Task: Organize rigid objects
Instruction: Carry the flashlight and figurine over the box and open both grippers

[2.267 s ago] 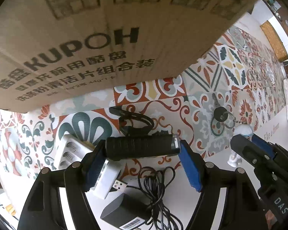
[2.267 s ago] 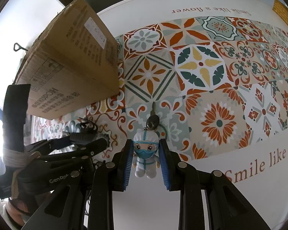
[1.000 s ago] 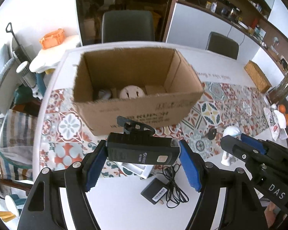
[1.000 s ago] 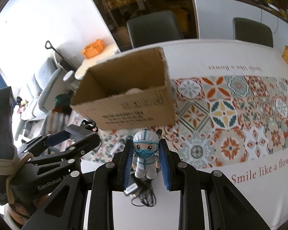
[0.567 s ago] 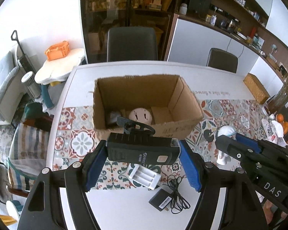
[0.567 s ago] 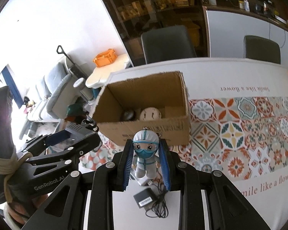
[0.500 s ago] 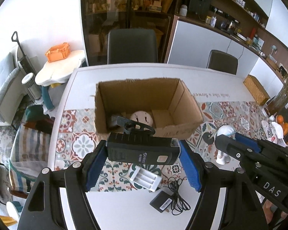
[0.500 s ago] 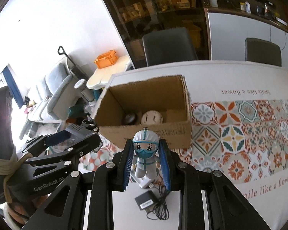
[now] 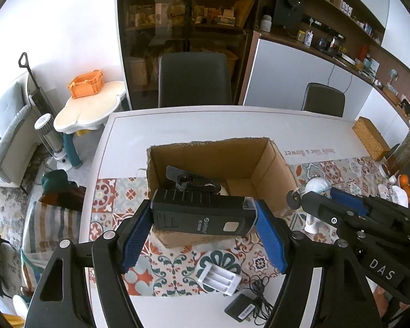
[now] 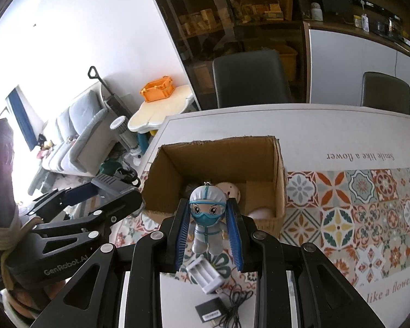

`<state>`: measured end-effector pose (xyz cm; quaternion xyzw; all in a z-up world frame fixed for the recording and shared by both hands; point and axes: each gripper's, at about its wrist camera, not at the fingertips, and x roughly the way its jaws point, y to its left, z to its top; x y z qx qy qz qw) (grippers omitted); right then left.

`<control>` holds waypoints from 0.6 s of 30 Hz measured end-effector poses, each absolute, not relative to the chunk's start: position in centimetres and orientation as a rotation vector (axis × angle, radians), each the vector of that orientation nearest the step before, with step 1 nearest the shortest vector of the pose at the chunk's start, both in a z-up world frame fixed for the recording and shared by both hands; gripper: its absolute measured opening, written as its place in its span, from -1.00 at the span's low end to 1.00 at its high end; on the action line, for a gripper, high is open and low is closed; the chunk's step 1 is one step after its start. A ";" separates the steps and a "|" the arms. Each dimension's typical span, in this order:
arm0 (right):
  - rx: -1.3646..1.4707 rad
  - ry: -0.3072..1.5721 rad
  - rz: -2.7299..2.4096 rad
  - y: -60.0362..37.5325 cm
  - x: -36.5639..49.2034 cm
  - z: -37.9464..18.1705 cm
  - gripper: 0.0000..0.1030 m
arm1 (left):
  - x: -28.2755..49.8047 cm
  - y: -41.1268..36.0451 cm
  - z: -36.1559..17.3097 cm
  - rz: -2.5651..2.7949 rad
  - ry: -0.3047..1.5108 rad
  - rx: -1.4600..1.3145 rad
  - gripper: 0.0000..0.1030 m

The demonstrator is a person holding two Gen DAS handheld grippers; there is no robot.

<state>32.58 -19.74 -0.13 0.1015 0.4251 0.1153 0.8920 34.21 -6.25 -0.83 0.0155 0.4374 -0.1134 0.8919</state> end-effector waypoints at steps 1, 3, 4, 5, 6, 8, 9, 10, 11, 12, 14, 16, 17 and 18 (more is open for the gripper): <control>0.210 0.886 0.239 -19.7 33.0 -0.2 -0.47 | 34.6 -6.3 -0.9 -0.233 0.911 0.035 0.43; 0.210 0.895 0.239 -19.7 33.8 -0.4 -0.47 | 35.4 -6.4 -1.1 -0.236 0.918 0.041 0.43; 0.209 0.901 0.239 -19.7 34.2 -0.5 -0.47 | 35.9 -6.6 -1.2 -0.239 0.921 0.045 0.43; 0.211 0.909 0.235 -19.7 34.7 -0.7 -0.47 | 36.2 -6.6 -1.3 -0.237 0.923 0.048 0.43; 0.212 0.915 0.232 -19.7 35.1 -0.9 -0.47 | 36.5 -6.7 -1.3 -0.236 0.925 0.052 0.43; 0.212 0.927 0.226 -19.7 35.7 -1.1 -0.47 | 37.2 -6.9 -1.5 -0.240 0.929 0.062 0.43; 0.211 0.931 0.224 -19.7 36.0 -1.2 -0.47 | 37.4 -7.0 -1.6 -0.242 0.933 0.062 0.43; 0.207 0.936 0.223 -19.6 36.3 -1.4 -0.47 | 37.7 -7.0 -1.8 -0.245 0.939 0.060 0.43; 0.205 0.943 0.219 -19.6 36.7 -1.5 -0.47 | 38.0 -7.1 -2.0 -0.250 0.946 0.057 0.43; 0.201 0.949 0.218 -19.6 37.0 -1.7 -0.47 | 38.3 -7.1 -2.2 -0.252 0.955 0.054 0.43; 0.196 0.964 0.214 -19.7 37.6 -2.0 -0.47 | 38.9 -7.2 -2.7 -0.253 0.973 0.056 0.43; 0.193 0.981 0.210 -19.7 38.2 -2.5 -0.47 | 39.4 -7.2 -3.3 -0.248 0.990 0.056 0.43; 0.191 0.989 0.205 -19.7 38.5 -2.7 -0.47 | 39.7 -7.2 -3.7 -0.244 1.002 0.054 0.43; 0.187 0.995 0.203 -19.7 38.7 -2.8 -0.47 | 40.0 -7.2 -4.0 -0.241 1.014 0.055 0.43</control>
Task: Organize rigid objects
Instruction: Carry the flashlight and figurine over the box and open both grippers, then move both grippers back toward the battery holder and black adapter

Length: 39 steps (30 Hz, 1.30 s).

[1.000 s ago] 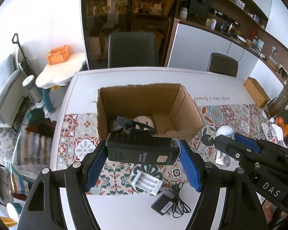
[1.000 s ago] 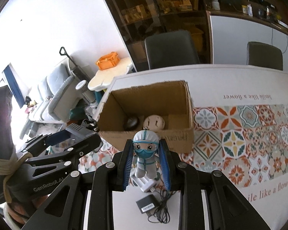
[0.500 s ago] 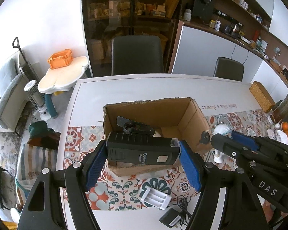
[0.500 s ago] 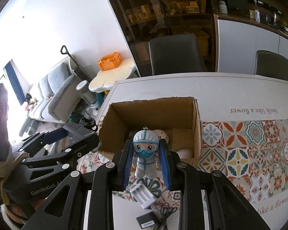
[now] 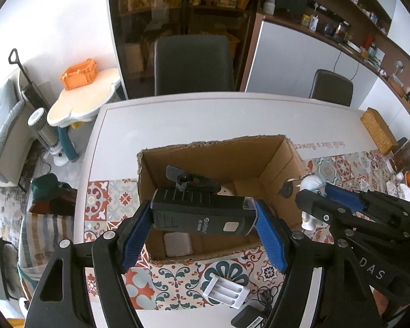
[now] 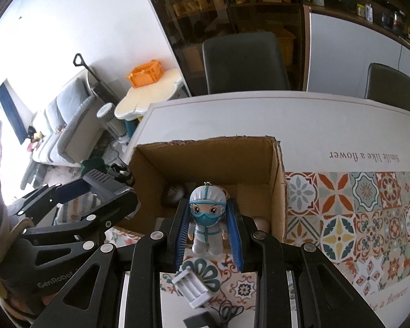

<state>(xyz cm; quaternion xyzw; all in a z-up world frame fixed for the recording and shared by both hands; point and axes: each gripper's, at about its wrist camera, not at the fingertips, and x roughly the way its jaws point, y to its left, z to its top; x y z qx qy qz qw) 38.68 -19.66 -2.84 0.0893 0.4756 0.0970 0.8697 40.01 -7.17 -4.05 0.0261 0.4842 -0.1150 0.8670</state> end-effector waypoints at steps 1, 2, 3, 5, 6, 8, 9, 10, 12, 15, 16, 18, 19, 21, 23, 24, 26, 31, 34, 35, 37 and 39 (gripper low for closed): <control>0.185 1.002 0.199 -19.7 38.9 -3.1 -0.47 | 40.2 -7.2 -4.3 -0.238 1.022 0.057 0.43; 0.185 1.010 0.196 -19.7 39.1 -3.3 -0.47 | 40.4 -7.2 -4.6 -0.236 1.028 0.059 0.43; 0.185 1.015 0.196 -19.8 39.2 -3.6 -0.47 | 40.5 -7.2 -4.9 -0.236 1.032 0.060 0.43; 0.182 1.027 0.190 -19.7 39.4 -4.0 -0.47 | 40.9 -7.2 -5.4 -0.228 1.045 0.062 0.43; 0.180 1.032 0.188 -19.6 39.5 -4.1 -0.47 | 41.0 -7.2 -5.6 -0.226 1.048 0.062 0.42; 0.178 1.042 0.185 -19.6 39.7 -4.5 -0.47 | 41.3 -7.2 -5.9 -0.220 1.058 0.063 0.42; 0.177 1.046 0.185 -19.6 39.8 -4.6 -0.47 | 41.4 -7.2 -6.0 -0.215 1.061 0.069 0.43; 0.177 1.049 0.183 -19.6 39.9 -4.7 -0.47 | 41.5 -7.1 -6.1 -0.210 1.063 0.072 0.43; 0.176 1.053 0.181 -19.6 40.1 -4.9 -0.47 | 41.5 -6.9 -6.1 -0.200 1.067 0.075 0.43; 0.174 1.055 0.182 -19.5 40.3 -4.9 -0.47 | 41.1 -6.3 -6.1 -0.185 1.061 0.069 0.43; 0.173 1.054 0.182 -19.4 40.3 -4.9 -0.47 | 40.9 -5.9 -6.0 -0.177 1.056 0.070 0.44; 0.170 1.052 0.180 -19.2 40.4 -4.9 -0.33 | 40.6 -5.5 -6.0 -0.166 1.050 0.075 0.44; 0.170 1.049 0.181 -19.2 40.4 -4.9 -0.22 | 40.4 -5.2 -6.0 -0.161 1.047 0.077 0.44; 0.167 1.041 0.178 -19.0 40.4 -4.8 0.13 | 40.0 -4.6 -5.9 -0.155 1.039 0.068 0.46; 0.150 1.030 0.165 -18.8 40.2 -4.6 0.13 | 39.4 -4.0 -5.7 -0.149 1.024 0.051 0.54; 0.148 1.025 0.166 -18.7 40.0 -4.4 0.13 | 39.2 -3.8 -5.6 -0.148 1.017 0.047 0.61; 0.156 1.017 0.169 -18.7 39.3 -4.1 0.13 | 38.4 -3.4 -5.1 -0.147 0.989 0.038 0.69; 0.166 0.990 0.163 -18.9 37.4 -3.3 0.17 | 36.6 -3.4 -4.2 -0.144 0.946 0.064 0.85; 0.181 0.983 0.153 -19.3 36.0 -3.0 0.20 | 35.5 -3.8 -3.7 -0.152 0.932 0.089 0.86; 0.187 0.979 0.150 -19.4 35.6 -2.9 0.21 | 35.2 -4.0 -3.5 -0.158 0.927 0.097 0.86; 0.201 0.975 0.143 -19.7 34.7 -2.8 0.21 | 34.7 -4.2 -3.4 -0.171 0.927 0.104 0.86; 0.219 0.972 0.134 -20.1 33.8 -2.9 0.21 | 34.2 -4.3 -3.5 -0.190 0.930 0.105 0.86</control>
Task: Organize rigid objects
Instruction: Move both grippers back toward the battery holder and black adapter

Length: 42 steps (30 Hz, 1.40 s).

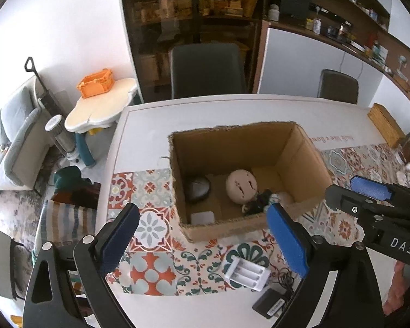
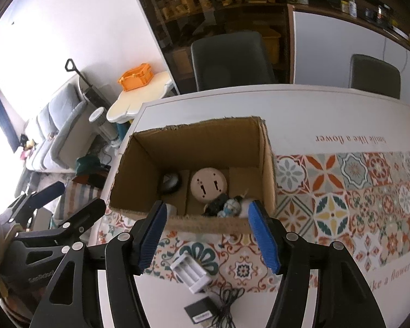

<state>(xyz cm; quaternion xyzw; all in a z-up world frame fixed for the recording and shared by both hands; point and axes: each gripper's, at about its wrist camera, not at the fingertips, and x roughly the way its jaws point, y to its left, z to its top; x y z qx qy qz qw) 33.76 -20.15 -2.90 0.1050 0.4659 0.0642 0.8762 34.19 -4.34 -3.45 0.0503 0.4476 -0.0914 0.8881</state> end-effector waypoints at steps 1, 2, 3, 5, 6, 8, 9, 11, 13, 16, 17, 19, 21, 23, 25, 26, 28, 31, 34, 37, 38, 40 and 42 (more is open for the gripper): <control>0.224 0.971 0.131 -20.2 33.4 -3.0 0.21 | 33.8 -4.5 -3.5 -0.199 0.933 0.108 0.86; 0.233 0.971 0.126 -20.5 32.9 -3.0 0.22 | 33.6 -4.6 -3.6 -0.204 0.935 0.111 0.86; 0.240 0.973 0.121 -20.6 32.5 -3.1 0.22 | 33.4 -4.8 -3.7 -0.212 0.936 0.114 0.86; 0.254 0.976 0.111 -21.0 31.6 -3.4 0.22 | 32.8 -5.2 -4.0 -0.230 0.941 0.127 0.86; 0.262 0.978 0.103 -21.2 31.1 -3.7 0.22 | 32.5 -5.4 -4.2 -0.237 0.944 0.131 0.86; 0.268 0.987 0.091 -21.5 30.4 -4.1 0.22 | 32.0 -5.8 -4.8 -0.254 0.959 0.140 0.86; 0.270 0.991 0.087 -21.6 30.0 -4.3 0.22 | 31.7 -6.0 -5.3 -0.266 0.970 0.145 0.86; 0.274 1.005 0.075 -21.8 29.3 -4.9 0.22 | 31.3 -6.3 -6.0 -0.285 0.989 0.150 0.86; 0.280 1.020 0.065 -22.0 28.7 -5.5 0.22 | 31.1 -6.7 -6.9 -0.301 1.013 0.155 0.86; 0.290 1.044 0.045 -22.3 27.8 -6.5 0.22 | 30.8 -7.3 -8.1 -0.327 1.046 0.162 0.86; 0.295 1.049 0.039 -22.4 27.5 -6.8 0.22 | 30.7 -7.5 -8.4 -0.337 1.056 0.167 0.86; 0.304 1.064 0.027 -22.8 27.1 -7.4 0.22 | 30.5 -7.9 -9.0 -0.352 1.074 0.173 0.86; 0.313 1.076 0.014 -23.0 26.7 -8.0 0.22 | 30.4 -8.4 -9.7 -0.373 1.095 0.187 0.86; 0.322 1.088 0.001 -23.2 26.3 -8.5 0.22 | 30.3 -8.9 -10.3 -0.387 1.108 0.207 0.86; 0.330 1.098 -0.010 -23.4 26.1 -9.0 0.22 | 30.3 -9.3 -11.0 -0.404 1.122 0.224 0.86; 0.336 1.104 -0.017 -23.6 25.9 -9.3 0.22 | 30.3 -9.4 -11.3 -0.410 1.128 0.229 0.86; 0.346 1.116 -0.027 -23.7 25.6 -10.0 0.22 | 30.2 -9.7 -12.0 -0.431 1.137 0.240 0.86; 0.360 1.133 -0.038 -23.9 25.3 -11.0 0.22 | 30.1 -10.2 -13.5 -0.463 1.153 0.260 0.86; 0.374 1.158 -0.048 -23.9 25.0 -12.3 0.22 | 30.1 -10.4 -14.9 -0.486 1.173 0.274 0.86; 0.382 1.181 -0.054 -23.8 24.9 -13.4 0.22 | 30.2 -10.7 -16.2 -0.498 1.193 0.283 0.86; 0.387 1.191 -0.059 -23.8 24.8 -13.8 0.22 | 30.3 -10.8 -16.8 -0.503 1.201 0.288 0.86; 0.393 1.206 -0.060 -23.8 24.7 -14.5 0.22 | 30.4 -11.0 -17.6 -0.505 1.216 0.299 0.86; 0.400 1.221 -0.061 -23.6 24.7 -15.3 0.22 | 30.5 -11.2 -18.6 -0.512 1.227 0.313 0.86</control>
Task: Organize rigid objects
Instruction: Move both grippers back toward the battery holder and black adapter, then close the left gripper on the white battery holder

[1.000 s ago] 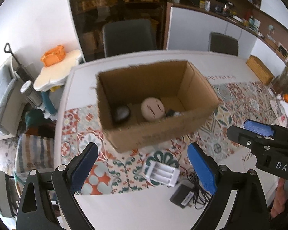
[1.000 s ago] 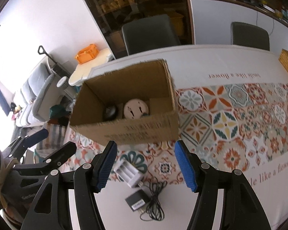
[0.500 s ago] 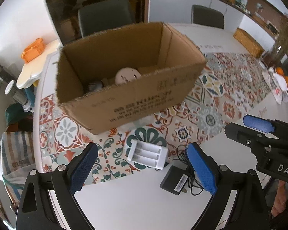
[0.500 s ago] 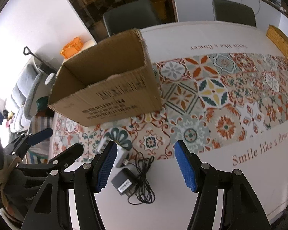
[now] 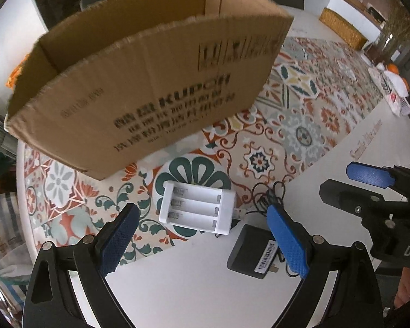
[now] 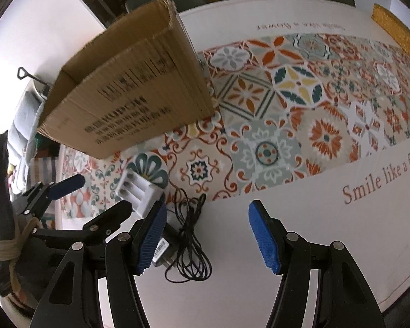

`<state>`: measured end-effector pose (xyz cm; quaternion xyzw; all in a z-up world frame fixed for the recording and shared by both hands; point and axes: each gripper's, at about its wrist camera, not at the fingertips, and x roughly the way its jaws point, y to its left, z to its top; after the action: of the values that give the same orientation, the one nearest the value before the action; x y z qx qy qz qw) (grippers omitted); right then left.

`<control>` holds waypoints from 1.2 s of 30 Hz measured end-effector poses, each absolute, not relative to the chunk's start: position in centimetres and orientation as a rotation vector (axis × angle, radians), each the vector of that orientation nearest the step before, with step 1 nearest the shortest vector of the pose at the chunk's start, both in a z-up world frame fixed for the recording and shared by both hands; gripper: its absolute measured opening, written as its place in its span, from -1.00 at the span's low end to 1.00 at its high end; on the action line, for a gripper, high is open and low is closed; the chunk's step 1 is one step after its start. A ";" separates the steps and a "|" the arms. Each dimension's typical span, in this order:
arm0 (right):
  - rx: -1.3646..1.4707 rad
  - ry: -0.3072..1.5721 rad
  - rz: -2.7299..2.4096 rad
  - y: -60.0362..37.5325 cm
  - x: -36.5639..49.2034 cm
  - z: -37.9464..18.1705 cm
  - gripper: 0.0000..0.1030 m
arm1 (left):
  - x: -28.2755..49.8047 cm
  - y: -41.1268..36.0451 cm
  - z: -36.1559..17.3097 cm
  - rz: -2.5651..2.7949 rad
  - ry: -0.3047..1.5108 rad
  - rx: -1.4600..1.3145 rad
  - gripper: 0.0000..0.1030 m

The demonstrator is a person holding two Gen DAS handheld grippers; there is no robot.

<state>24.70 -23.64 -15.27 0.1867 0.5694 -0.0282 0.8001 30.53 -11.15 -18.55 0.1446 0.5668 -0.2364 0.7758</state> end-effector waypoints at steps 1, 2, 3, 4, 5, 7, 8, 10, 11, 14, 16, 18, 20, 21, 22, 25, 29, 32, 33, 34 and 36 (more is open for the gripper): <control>0.401 1.229 -0.059 -23.6 24.7 -15.6 0.22 | 30.6 -11.3 -19.0 -0.515 1.232 0.318 0.86; 0.401 1.235 -0.061 -23.6 24.7 -15.9 0.22 | 30.7 -11.3 -19.3 -0.518 1.235 0.320 0.86; 0.403 1.240 -0.063 -23.5 24.7 -16.2 0.22 | 30.8 -11.4 -19.6 -0.516 1.240 0.324 0.86; 0.406 1.247 -0.064 -23.5 24.7 -16.5 0.22 | 30.9 -11.4 -20.0 -0.512 1.246 0.328 0.86; 0.408 1.251 -0.065 -23.5 24.8 -16.8 0.22 | 31.1 -11.4 -20.4 -0.510 1.253 0.329 0.86; 0.413 1.259 -0.070 -23.6 24.9 -17.2 0.22 | 31.4 -11.4 -21.0 -0.504 1.263 0.325 0.86; 0.414 1.263 -0.071 -23.6 25.1 -17.5 0.22 | 31.5 -11.5 -21.3 -0.506 1.269 0.322 0.86; 0.418 1.271 -0.076 -23.7 25.1 -17.9 0.22 | 31.8 -11.5 -21.8 -0.502 1.276 0.321 0.86; 0.420 1.273 -0.077 -23.8 25.2 -18.0 0.22 | 31.8 -11.6 -22.0 -0.503 1.278 0.320 0.86; 0.420 1.283 -0.083 -23.8 25.4 -18.4 0.22 | 31.9 -11.7 -22.5 -0.504 1.281 0.319 0.86; 0.418 1.290 -0.086 -23.8 25.5 -18.7 0.22 | 32.0 -11.8 -23.0 -0.503 1.287 0.317 0.86; 0.416 1.296 -0.086 -23.7 25.6 -18.9 0.22 | 32.2 -12.0 -23.5 -0.503 1.297 0.314 0.85; 0.416 1.302 -0.088 -23.7 25.7 -19.2 0.22 | 32.2 -11.9 -23.8 -0.498 1.301 0.314 0.85; 0.416 1.304 -0.088 -23.7 25.8 -19.3 0.22 | 32.2 -11.9 -24.1 -0.496 1.304 0.314 0.85; 0.416 1.306 -0.088 -23.6 25.8 -19.3 0.22 | 32.2 -11.9 -24.2 -0.495 1.306 0.313 0.85; 0.419 1.311 -0.090 -23.7 25.8 -19.5 0.22 | 32.2 -11.9 -24.5 -0.488 1.311 0.312 0.68; 0.417 1.313 -0.090 -23.6 26.0 -19.7 0.22 | 32.2 -12.1 -24.7 -0.490 1.313 0.307 0.59; 0.413 1.313 -0.090 -23.4 26.1 -19.8 0.22 | 32.3 -11.9 -24.8 -0.489 1.307 0.289 0.58; 0.413 1.314 -0.090 -23.4 26.0 -19.8 0.22 | 32.3 -11.9 -24.8 -0.487 1.306 0.283 0.58; 0.413 1.314 -0.089 -23.4 26.0 -19.8 0.22 | 32.3 -11.7 -24.7 -0.480 1.306 0.279 0.57; 0.411 1.312 -0.083 -23.3 25.9 -19.6 0.22 | 32.2 -11.2 -24.4 -0.470 1.298 0.277 0.57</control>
<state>25.92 -23.34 -19.57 0.1898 0.6052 -0.0381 0.7722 32.24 -11.23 -24.42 0.1273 0.5968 -0.2162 0.7621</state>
